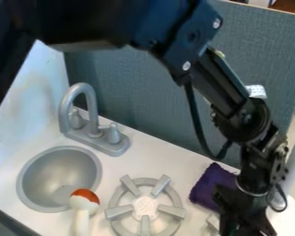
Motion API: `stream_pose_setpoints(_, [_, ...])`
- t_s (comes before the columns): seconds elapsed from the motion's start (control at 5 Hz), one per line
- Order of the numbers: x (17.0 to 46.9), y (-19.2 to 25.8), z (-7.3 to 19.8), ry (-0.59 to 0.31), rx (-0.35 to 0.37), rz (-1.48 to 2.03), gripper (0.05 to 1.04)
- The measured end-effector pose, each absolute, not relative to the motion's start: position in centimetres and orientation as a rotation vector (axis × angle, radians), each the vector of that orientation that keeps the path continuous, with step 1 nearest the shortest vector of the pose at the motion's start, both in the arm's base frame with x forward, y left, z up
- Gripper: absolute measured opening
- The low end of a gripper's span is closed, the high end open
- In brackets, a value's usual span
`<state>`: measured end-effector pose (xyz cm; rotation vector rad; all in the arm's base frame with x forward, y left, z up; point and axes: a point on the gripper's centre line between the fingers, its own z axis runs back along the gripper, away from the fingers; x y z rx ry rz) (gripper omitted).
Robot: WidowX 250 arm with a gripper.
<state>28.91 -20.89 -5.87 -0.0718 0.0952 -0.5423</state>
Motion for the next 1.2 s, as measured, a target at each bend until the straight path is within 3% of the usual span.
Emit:
stream_pose_setpoints(0.4, [28.8,-21.0,-6.1,0.112,-0.141,-0.538,0.336])
stream_pose_setpoints(0.6, [28.6,-20.8,-6.0,0.137,-0.151,-0.526,0.397])
stream_pose_setpoints(0.8, [28.6,-20.0,-6.3,0.149,-0.161,-0.500,0.708])
stream_pose_setpoints(1.0, [29.0,-19.8,-4.8,0.096,-0.207,-0.467,0.978])
stream_pose_setpoints(1.2, [28.4,-18.2,-0.9,0.029,-0.279,-0.449,1.007])
